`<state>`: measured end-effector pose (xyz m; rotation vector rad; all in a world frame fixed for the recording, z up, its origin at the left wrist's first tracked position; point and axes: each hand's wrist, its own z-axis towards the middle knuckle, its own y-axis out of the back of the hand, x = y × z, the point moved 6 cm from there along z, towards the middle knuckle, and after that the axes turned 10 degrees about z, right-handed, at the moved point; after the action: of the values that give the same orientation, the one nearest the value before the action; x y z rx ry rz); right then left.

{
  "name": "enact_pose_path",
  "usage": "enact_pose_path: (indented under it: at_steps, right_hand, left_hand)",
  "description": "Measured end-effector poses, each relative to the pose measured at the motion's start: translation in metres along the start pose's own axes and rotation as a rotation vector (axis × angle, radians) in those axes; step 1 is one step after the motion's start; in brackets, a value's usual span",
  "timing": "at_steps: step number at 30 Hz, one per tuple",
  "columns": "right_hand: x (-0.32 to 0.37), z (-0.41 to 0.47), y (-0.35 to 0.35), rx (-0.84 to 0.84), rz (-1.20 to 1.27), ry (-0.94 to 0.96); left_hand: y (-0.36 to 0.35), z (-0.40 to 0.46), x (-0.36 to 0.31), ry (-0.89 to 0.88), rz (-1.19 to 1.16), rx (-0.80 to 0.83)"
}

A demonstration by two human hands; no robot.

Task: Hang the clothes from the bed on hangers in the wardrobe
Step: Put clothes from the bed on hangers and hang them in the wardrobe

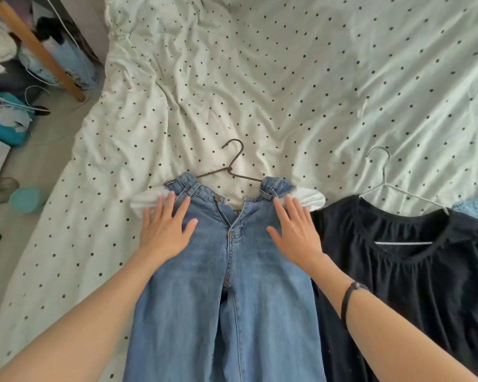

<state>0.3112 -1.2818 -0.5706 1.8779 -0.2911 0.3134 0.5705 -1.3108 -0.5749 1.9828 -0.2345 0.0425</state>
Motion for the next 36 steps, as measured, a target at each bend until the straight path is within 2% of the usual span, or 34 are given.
enact_pose_path:
  at_steps: [3, 5, 8, 12, 16, 19, 24, 28, 31, 36]
  right_hand:
    - [0.012, -0.042, 0.006, 0.064, 0.004, -0.035]
    - [0.022, -0.072, 0.022, 0.046, 0.027, -0.046]
    - [0.036, -0.124, 0.06, -0.055, 0.077, -0.046]
    - [0.047, -0.214, 0.108, -0.189, 0.106, -0.071]
    - [0.045, -0.324, 0.129, -0.295, 0.049, -0.129]
    - [0.025, -0.402, 0.149, -0.364, -0.001, -0.242]
    - [-0.017, -0.536, 0.203, -0.597, 0.011, -0.43]
    - [-0.053, -0.662, 0.228, -0.744, 0.026, -0.57]
    - [-0.084, -0.763, 0.241, -0.858, 0.011, -0.71]
    - [-0.128, -0.933, 0.229, -0.955, -0.011, -0.969]
  left_hand:
    - [0.006, -0.042, -0.012, -0.036, 0.0, 0.041]
    - [0.022, -0.073, -0.019, -0.057, -0.061, -0.007]
    - [0.058, -0.129, -0.026, -0.1, -0.142, -0.169]
    - [0.093, -0.213, -0.043, -0.242, -0.126, -0.341]
    - [0.112, -0.288, -0.074, -0.358, -0.115, -0.377]
    - [0.137, -0.33, -0.11, -0.48, -0.058, -0.398]
    - [0.199, -0.418, -0.197, -0.696, -0.172, -0.513]
    - [0.231, -0.509, -0.292, -0.891, -0.249, -0.52]
    - [0.236, -0.574, -0.369, -1.09, -0.215, -0.553]
    - [0.218, -0.705, -0.495, -1.398, -0.148, -0.621]
